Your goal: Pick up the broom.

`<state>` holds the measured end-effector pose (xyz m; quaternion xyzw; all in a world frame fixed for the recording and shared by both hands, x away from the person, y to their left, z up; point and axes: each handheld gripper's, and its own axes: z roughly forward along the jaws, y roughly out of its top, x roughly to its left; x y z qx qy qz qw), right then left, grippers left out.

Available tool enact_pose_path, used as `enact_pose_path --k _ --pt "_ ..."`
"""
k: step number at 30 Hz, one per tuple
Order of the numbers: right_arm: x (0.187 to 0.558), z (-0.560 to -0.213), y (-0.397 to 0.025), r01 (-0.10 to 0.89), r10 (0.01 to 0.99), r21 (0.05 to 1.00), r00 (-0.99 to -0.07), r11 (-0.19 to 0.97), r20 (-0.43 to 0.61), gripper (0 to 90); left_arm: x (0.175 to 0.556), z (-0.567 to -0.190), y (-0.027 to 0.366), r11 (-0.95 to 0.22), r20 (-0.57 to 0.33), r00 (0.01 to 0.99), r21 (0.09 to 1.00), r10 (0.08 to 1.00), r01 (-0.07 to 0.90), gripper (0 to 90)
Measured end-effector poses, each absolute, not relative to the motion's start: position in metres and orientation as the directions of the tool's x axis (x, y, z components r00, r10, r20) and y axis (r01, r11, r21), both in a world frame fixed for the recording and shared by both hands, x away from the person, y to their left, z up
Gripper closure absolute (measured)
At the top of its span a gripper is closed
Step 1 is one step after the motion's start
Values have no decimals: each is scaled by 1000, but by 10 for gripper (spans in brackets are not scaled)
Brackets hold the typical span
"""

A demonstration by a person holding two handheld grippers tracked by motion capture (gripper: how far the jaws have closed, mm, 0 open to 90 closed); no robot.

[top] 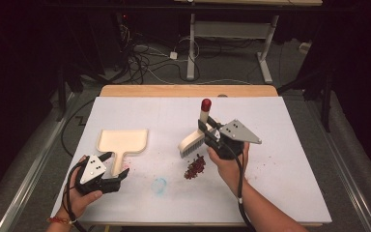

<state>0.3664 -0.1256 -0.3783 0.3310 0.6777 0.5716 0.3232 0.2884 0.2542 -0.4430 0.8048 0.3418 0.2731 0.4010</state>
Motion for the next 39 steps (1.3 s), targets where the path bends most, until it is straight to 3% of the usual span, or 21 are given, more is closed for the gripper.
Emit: enact_pose_path --k 6,11,15,20,28,39 --pt "405 -376 -135 62 889 985 -443 161 -117 705 288 -444 256 -442 163 616 833 771 333 200" --pt "428 -387 -152 100 946 986 -311 130 -93 705 288 -444 256 -444 163 618 833 769 332 200" --pt "437 -398 -158 145 960 984 -272 106 -63 705 288 -444 255 -448 167 622 832 765 328 200" --pt "430 -401 -157 156 956 982 -285 110 -62 705 288 -444 255 -448 167 622 832 765 327 200" --pt "388 -398 -146 178 933 976 -354 125 -55 705 288 -444 255 -451 171 623 833 763 322 200" --pt "371 -368 -147 108 887 989 -459 103 -42 704 289 -444 252 -463 179 630 827 755 320 200"
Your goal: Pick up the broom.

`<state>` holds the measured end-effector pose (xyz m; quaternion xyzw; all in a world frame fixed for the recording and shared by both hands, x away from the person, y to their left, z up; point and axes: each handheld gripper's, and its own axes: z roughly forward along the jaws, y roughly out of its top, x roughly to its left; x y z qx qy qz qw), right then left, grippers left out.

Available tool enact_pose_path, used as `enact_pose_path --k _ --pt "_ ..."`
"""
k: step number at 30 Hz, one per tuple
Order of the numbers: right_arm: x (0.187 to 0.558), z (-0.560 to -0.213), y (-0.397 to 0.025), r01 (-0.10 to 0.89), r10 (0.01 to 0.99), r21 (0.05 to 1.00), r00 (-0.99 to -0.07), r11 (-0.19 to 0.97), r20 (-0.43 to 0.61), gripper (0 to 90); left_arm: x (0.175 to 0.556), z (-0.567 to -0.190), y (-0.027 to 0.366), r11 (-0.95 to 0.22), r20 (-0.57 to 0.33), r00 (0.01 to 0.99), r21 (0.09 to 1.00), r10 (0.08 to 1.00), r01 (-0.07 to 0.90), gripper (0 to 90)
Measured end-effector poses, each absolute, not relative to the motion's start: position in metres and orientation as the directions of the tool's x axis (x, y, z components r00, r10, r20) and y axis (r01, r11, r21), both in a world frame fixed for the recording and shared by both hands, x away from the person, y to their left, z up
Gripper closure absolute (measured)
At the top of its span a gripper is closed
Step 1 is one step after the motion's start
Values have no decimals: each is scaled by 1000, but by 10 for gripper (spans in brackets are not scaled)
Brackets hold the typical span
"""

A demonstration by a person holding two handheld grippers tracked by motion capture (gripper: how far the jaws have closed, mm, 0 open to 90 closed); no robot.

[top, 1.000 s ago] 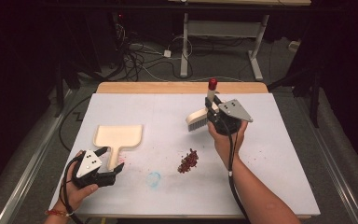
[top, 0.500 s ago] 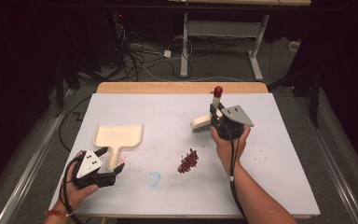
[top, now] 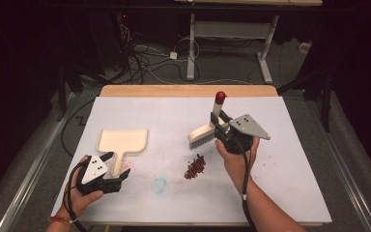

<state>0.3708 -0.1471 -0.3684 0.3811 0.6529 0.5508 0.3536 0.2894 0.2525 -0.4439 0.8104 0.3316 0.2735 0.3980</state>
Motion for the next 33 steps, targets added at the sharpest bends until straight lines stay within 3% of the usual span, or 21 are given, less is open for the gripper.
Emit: enact_pose_path --k 11,16,21,27,33 --pt "389 -357 -222 106 789 955 -592 277 -164 704 287 -445 252 -470 185 624 819 759 329 199" --pt "402 -361 -249 121 684 947 -719 296 -122 704 287 -445 249 -478 190 624 813 758 333 199" --pt "419 -376 -243 178 573 927 -818 331 -47 703 286 -444 250 -475 192 618 815 762 332 200" --pt "427 -382 -224 170 508 933 -861 318 -17 701 286 -443 252 -457 181 611 825 770 332 199" --pt "423 -386 -197 123 364 932 -931 341 -11 699 286 -443 252 -460 182 616 825 767 328 200"
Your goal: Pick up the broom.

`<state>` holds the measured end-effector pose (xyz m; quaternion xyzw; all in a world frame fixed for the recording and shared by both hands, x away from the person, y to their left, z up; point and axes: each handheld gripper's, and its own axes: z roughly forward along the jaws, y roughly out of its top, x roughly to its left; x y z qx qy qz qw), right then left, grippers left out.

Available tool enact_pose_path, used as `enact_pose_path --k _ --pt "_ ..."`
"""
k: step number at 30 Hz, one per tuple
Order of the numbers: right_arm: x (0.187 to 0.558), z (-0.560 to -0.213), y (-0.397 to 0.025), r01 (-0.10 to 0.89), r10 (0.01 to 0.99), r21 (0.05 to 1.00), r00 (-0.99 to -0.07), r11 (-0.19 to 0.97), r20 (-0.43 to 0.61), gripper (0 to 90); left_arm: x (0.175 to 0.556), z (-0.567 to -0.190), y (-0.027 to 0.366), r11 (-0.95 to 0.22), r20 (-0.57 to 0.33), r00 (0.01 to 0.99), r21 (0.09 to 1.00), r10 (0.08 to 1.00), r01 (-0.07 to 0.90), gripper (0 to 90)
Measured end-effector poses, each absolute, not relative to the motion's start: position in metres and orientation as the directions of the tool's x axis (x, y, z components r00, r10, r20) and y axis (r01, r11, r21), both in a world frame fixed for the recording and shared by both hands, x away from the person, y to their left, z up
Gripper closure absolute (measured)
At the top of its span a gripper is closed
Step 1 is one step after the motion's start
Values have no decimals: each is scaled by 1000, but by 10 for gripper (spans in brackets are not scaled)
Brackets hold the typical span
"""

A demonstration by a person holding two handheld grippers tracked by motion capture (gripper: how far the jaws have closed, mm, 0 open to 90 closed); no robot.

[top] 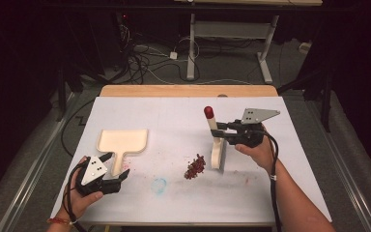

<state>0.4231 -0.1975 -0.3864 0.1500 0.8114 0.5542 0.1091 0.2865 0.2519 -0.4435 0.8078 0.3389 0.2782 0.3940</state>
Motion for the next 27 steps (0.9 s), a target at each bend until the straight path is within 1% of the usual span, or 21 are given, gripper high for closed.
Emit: enact_pose_path --k 4,6,9,11,15,21,27 --pt "413 -388 -180 76 251 938 -968 340 -12 701 287 -444 252 -463 183 617 823 765 329 200" --pt "407 -387 -173 54 198 946 -980 319 -11 703 287 -444 251 -461 182 616 825 766 329 200" --pt "400 -384 -164 19 159 951 -987 309 -32 703 286 -443 250 -467 186 619 821 763 329 200" --pt "398 -382 -161 12 153 946 -987 323 -40 703 286 -443 250 -467 186 619 820 763 329 200" --pt "395 -379 -169 9 165 946 -985 324 -47 703 287 -444 250 -466 184 619 821 763 330 200" --pt "387 -370 -203 15 202 957 -978 291 -46 703 287 -443 250 -467 186 619 820 763 329 199" --pt "372 -362 -233 46 302 964 -953 261 -36 703 287 -443 249 -468 190 616 821 764 328 200"
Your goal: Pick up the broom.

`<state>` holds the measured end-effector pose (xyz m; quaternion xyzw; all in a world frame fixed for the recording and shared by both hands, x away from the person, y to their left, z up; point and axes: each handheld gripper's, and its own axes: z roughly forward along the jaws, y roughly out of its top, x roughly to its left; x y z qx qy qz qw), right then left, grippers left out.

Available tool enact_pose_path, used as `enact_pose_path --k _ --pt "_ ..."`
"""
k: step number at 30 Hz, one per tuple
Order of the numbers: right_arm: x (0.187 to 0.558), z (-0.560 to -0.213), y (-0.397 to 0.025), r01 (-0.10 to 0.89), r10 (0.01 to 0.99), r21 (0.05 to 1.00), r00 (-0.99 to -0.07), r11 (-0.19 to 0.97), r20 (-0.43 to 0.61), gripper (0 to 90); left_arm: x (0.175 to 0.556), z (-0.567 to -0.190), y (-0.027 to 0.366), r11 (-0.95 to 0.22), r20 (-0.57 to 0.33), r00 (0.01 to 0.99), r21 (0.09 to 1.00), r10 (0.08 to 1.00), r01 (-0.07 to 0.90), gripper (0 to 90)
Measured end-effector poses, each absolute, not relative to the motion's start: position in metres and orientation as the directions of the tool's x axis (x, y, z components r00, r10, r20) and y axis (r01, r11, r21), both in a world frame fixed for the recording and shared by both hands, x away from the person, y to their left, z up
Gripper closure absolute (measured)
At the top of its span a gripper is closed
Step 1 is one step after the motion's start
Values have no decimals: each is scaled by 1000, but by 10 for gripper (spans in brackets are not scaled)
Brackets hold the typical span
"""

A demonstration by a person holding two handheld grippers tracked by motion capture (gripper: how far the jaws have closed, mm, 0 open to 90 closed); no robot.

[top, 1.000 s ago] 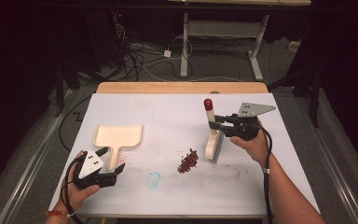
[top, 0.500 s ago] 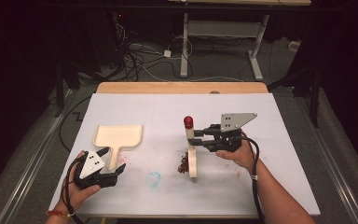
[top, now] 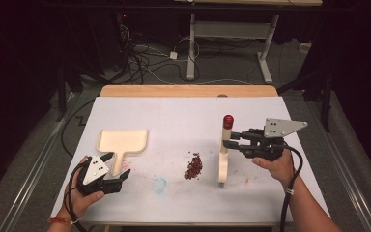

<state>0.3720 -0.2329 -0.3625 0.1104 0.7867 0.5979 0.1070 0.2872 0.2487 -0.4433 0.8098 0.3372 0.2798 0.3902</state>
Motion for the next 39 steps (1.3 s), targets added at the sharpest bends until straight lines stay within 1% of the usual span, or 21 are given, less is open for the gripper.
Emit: enact_pose_path --k 6,8,11,13,16,19,22,25,29,32,35,36,39 --pt "359 -360 -249 80 423 954 -904 289 -53 703 287 -442 247 -473 197 617 820 762 321 200" --pt "355 -359 -254 107 475 952 -879 286 -44 703 288 -442 247 -470 195 618 822 762 321 200" --pt "352 -355 -254 118 571 952 -818 281 -68 704 290 -443 246 -472 192 622 820 759 324 199" --pt "356 -351 -247 125 663 963 -746 238 -67 704 291 -443 244 -476 194 625 818 756 322 200" --pt "366 -350 -230 147 738 979 -675 144 -8 704 291 -442 242 -480 198 630 819 751 315 200" --pt "381 -355 -206 149 777 983 -630 111 8 704 293 -443 242 -480 194 632 817 750 319 200" --pt "395 -362 -181 158 788 984 -615 83 32 705 294 -443 243 -478 190 636 819 748 318 200" --pt "404 -370 -160 132 814 987 -581 94 0 705 293 -443 244 -477 190 636 821 748 315 200" --pt "410 -384 -135 125 853 989 -522 83 -5 705 293 -443 245 -475 189 636 823 748 313 200" --pt "409 -393 -124 114 881 989 -472 89 -25 705 292 -443 245 -480 195 640 821 744 308 200" --pt "407 -400 -119 123 888 989 -460 87 -20 704 291 -442 244 -488 217 639 825 738 285 200" --pt "406 -402 -118 121 886 988 -462 94 -28 705 290 -442 244 -484 206 639 823 741 296 199" --pt "403 -407 -117 121 890 989 -456 85 -20 705 292 -442 243 -498 223 643 820 733 283 200"
